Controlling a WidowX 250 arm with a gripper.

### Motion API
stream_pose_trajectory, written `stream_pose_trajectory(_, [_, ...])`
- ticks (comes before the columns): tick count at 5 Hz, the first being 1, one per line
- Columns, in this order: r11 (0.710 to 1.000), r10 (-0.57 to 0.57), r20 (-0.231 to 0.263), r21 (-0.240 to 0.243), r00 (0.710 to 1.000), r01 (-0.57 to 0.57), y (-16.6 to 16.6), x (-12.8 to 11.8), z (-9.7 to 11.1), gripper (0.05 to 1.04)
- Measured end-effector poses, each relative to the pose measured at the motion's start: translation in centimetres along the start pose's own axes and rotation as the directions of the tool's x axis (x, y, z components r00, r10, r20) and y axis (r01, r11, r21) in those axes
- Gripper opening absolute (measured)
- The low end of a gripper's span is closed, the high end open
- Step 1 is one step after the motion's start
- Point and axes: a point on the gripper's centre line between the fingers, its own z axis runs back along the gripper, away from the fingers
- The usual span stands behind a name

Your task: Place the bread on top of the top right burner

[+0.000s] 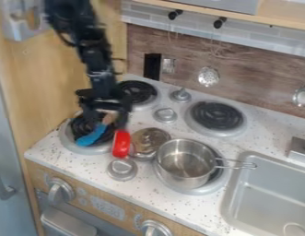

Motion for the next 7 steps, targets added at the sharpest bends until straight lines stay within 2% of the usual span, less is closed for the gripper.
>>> stream_pose_trajectory(1, [1.000, -0.002, 0.016, 0.003, 1.000, 0.002, -2.1, 0.5, -0.3, 0.999])
stream_pose_trajectory(2, [0.999, 0.040, -0.005, 0.019, 0.999, -0.040, -2.0, 0.1, -1.5, 0.999])
stream_pose_trajectory(3, [0.997, 0.065, -0.055, 0.038, 0.996, -0.063, -1.6, -0.3, -2.4, 0.999])
stream_pose_trajectory(4, [0.995, 0.086, -0.084, 0.062, 0.993, -0.081, -1.1, -0.6, -3.0, 0.999])
stream_pose_trajectory(5, [0.995, 0.091, -0.140, 0.060, 0.986, -0.084, -0.9, -0.7, -5.2, 0.999])
stream_pose_trajectory(6, [0.994, 0.104, -0.164, 0.053, 0.981, -0.096, -1.4, 0.0, -6.7, 0.938])
stream_pose_trajectory(7, [0.995, 0.087, -0.157, 0.065, 0.984, -0.078, -1.3, 0.0, -6.7, 0.716])
